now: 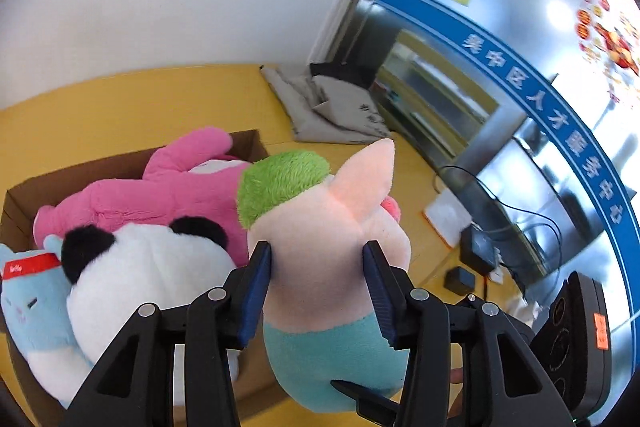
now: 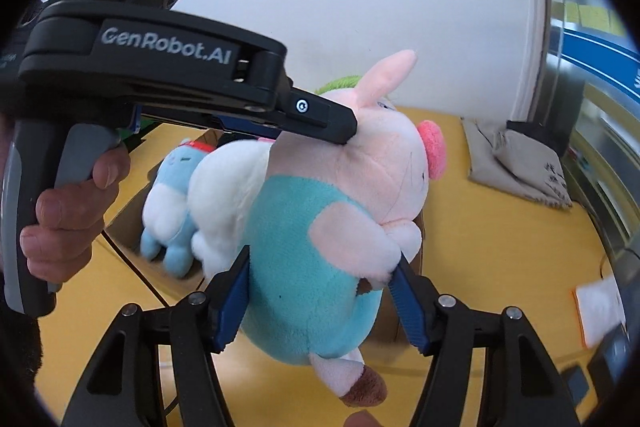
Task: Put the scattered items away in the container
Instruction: 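Carry the pig plush into the box beside the panda with both tools, then open both tools and withdraw them toward the clear phone case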
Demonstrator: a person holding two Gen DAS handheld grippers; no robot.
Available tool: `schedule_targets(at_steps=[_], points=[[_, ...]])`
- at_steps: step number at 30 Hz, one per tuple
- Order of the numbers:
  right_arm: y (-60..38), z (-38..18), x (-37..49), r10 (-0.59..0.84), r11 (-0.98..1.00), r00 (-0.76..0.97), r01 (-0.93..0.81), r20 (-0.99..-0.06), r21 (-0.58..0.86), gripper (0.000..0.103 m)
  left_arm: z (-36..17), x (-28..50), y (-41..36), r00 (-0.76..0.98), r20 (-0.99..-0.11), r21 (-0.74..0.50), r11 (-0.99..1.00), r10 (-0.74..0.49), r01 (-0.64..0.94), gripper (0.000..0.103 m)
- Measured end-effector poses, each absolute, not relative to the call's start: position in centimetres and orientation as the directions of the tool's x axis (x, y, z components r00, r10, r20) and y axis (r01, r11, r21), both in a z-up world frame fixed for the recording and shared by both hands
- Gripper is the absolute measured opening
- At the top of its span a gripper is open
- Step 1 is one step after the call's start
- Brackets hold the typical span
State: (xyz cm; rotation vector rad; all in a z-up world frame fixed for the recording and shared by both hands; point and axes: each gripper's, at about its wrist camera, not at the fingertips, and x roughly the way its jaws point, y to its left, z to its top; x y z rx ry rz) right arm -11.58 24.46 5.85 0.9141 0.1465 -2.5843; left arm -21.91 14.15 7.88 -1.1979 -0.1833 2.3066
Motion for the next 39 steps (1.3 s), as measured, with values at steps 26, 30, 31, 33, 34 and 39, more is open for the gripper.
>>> schedule_targets(at_steps=[26, 30, 31, 33, 34, 39], points=[[25.4, -1.2, -9.8, -0.179, -0.972, -0.595, 0.233, -0.784, 0.046, 0.079, 5.5, -16.6, 13.1, -0.613, -0.754, -0.098, -0.963, 0.236, -0.250, 0.101], [25.1, -0.4, -7.1, -0.137, -0.980, -0.619, 0.201, -0.773, 0.013, 0.079, 5.9, -9.9, 8.5, -0.669, -0.720, -0.089, -0.981, 0.184, -0.174, 0.103], [25.0, -0.1, -6.4, -0.127, -0.981, -0.624, 0.193, -0.771, 0.005, 0.079, 5.4, -8.5, 7.5, -0.668, -0.725, -0.090, -0.985, 0.168, -0.150, 0.103], [24.9, 0.3, -5.0, -0.106, -0.984, -0.636, 0.177, -0.765, -0.011, 0.079, 4.4, -5.7, 5.5, -0.665, -0.734, -0.089, -0.991, 0.135, -0.103, 0.103], [25.0, 0.3, -4.8, -0.099, -0.985, -0.636, 0.173, -0.765, -0.017, 0.079, 3.8, -4.4, 4.6, -0.666, -0.738, -0.076, -0.994, 0.109, -0.078, 0.103], [25.1, 0.6, -4.1, -0.073, -0.985, -0.639, 0.166, -0.765, -0.045, 0.079, 2.8, -0.3, 2.2, -0.674, -0.738, -0.045, -0.999, 0.039, -0.009, 0.103]])
